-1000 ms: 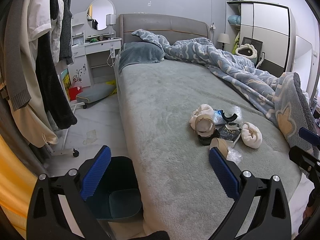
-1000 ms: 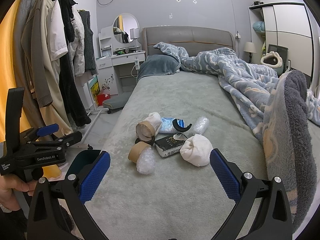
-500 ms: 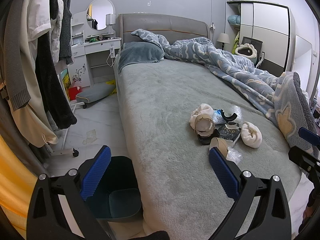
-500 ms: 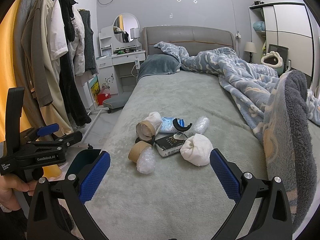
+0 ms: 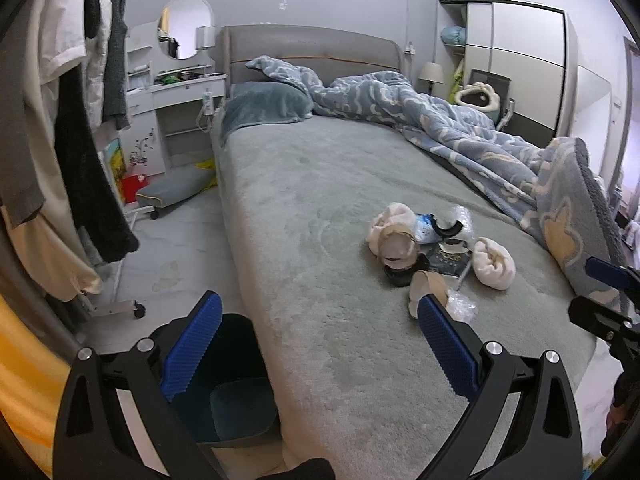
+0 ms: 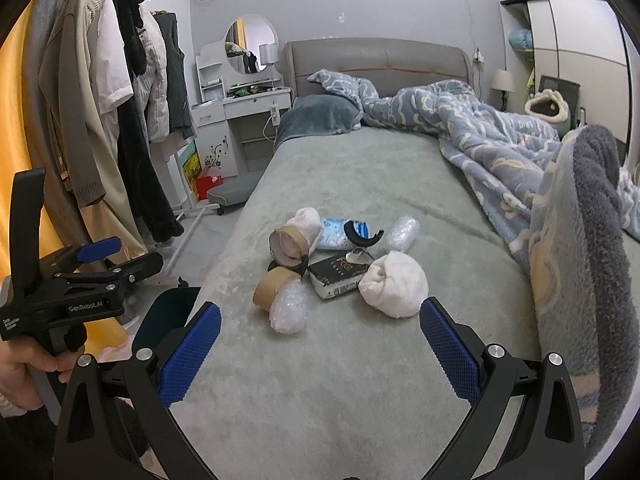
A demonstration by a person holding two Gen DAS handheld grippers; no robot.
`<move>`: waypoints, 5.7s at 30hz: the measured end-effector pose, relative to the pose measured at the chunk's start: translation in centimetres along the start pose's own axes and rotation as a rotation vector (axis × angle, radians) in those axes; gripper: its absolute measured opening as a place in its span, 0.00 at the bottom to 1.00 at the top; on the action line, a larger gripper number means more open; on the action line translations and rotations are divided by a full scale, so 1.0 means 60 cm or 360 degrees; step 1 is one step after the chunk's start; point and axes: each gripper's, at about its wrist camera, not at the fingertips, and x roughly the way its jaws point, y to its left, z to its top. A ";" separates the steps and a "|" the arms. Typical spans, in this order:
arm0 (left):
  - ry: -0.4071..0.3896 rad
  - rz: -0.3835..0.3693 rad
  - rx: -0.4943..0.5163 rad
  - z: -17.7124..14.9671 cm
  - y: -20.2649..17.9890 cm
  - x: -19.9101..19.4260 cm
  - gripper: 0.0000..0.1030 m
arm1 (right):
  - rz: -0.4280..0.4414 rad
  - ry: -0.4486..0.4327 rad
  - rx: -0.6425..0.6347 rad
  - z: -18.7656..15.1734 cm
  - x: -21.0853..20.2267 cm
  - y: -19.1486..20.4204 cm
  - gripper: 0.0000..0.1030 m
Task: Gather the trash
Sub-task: 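Grasp the cardboard tape roll with the left tool while the right tool grasps bubble wrap, then carry the tape roll and bubble wrap over the green bin with both tools, then open both tools to drop the tape roll and bubble wrap into the bin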
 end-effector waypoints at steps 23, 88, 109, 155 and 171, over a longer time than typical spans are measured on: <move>0.0266 -0.0526 0.0254 0.046 -0.035 0.101 0.76 | 0.0286 0.0281 -0.0022 -0.027 0.105 0.016 0.62; 0.0575 -0.0870 -0.0073 0.061 0.055 0.201 0.22 | 0.0375 0.0227 -0.0080 0.075 0.173 0.066 0.27; 0.0641 -0.0569 -0.0149 0.000 0.227 0.238 0.22 | 0.0412 0.0299 -0.0075 0.111 0.251 0.191 0.27; 0.0980 -0.0214 -0.0263 -0.127 0.407 0.283 0.67 | 0.0499 0.0676 -0.0245 0.051 0.417 0.371 0.27; 0.0510 -0.0169 -0.0368 -0.040 0.489 0.214 0.76 | 0.0404 0.0941 -0.0317 -0.022 0.506 0.419 0.27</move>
